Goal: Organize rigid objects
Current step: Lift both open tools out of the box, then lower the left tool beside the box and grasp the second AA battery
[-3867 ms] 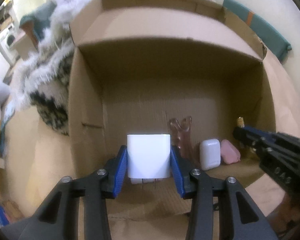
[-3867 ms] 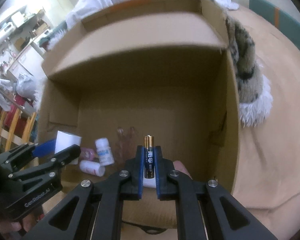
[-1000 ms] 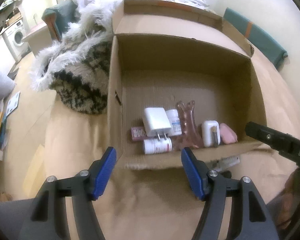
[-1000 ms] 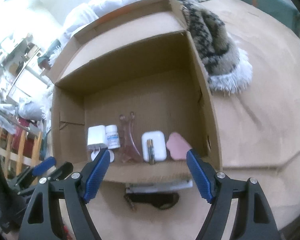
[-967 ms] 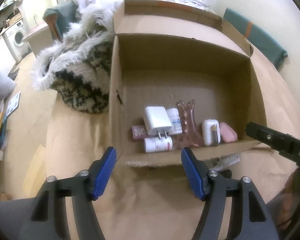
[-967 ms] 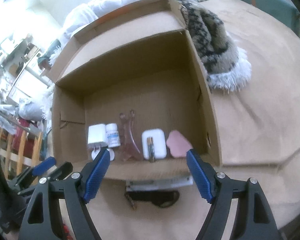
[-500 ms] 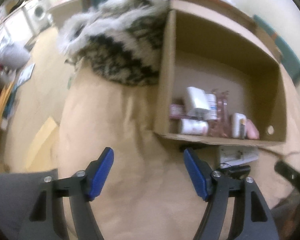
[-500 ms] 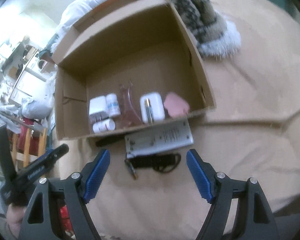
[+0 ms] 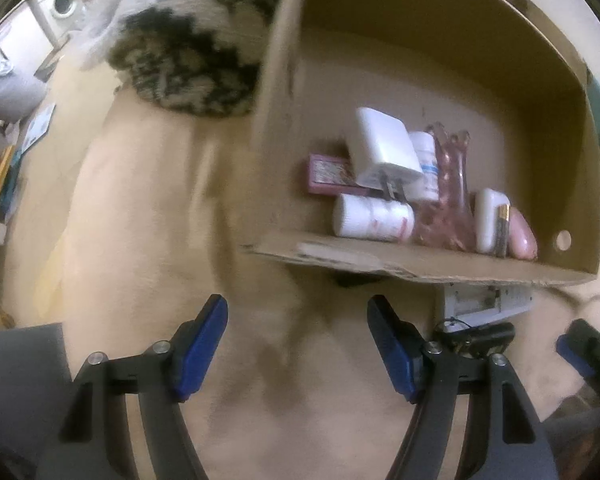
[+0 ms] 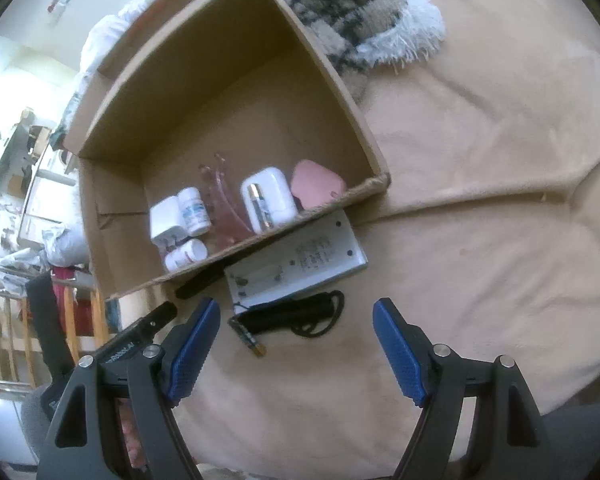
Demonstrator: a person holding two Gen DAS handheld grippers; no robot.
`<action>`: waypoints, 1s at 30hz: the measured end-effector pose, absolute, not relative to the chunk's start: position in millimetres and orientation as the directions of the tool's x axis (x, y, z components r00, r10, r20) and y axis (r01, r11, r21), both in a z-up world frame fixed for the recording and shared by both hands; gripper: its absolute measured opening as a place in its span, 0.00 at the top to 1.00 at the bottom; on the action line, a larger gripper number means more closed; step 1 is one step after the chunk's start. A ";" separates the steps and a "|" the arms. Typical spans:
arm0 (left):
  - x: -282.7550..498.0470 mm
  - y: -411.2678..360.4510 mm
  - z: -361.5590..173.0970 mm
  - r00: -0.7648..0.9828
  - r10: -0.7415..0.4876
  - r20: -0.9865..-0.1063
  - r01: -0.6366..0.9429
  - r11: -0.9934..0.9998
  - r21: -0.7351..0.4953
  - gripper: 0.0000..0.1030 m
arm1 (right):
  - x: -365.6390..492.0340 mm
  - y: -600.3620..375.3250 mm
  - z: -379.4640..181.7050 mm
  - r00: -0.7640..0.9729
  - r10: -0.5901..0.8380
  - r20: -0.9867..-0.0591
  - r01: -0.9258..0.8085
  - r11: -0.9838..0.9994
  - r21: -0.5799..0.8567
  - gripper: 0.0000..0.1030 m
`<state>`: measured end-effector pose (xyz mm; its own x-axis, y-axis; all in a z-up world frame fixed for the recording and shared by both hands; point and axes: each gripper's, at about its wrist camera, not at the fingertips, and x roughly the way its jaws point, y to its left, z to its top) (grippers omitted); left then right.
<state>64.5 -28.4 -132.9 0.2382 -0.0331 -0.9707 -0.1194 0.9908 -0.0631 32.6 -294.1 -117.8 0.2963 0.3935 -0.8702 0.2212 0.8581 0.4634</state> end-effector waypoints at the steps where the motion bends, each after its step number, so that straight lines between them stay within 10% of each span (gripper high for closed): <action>1: 64.5 -31.9 -133.3 0.236 -0.039 -0.971 -0.117 0.991 -0.068 0.32 | 33.8 -294.6 -121.2 0.285 0.392 -0.875 0.228 0.858 0.459 0.19; 16: 39.1 -131.6 -159.7 0.174 -0.148 -0.974 0.165 0.979 -0.119 0.47 | 41.9 -301.9 -125.3 0.300 0.397 -0.868 0.281 0.832 0.478 0.19; 21: 42.0 -135.2 -163.0 0.139 -0.213 -0.967 0.181 0.966 -0.186 0.91 | 41.0 -306.4 -126.9 0.299 0.391 -0.871 0.288 0.833 0.473 0.19; 30: 43.7 -102.7 -144.6 0.167 -0.187 -0.968 0.111 0.979 -0.170 0.91 | 51.4 -272.7 -148.8 0.191 0.359 -0.914 0.199 0.897 0.394 0.11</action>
<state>43.7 -102.7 -144.6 0.1666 -0.1875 -0.9680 0.1112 0.9791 -0.1705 51.4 -272.7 -148.8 0.1905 0.3591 -0.9136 0.1985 0.8974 0.3941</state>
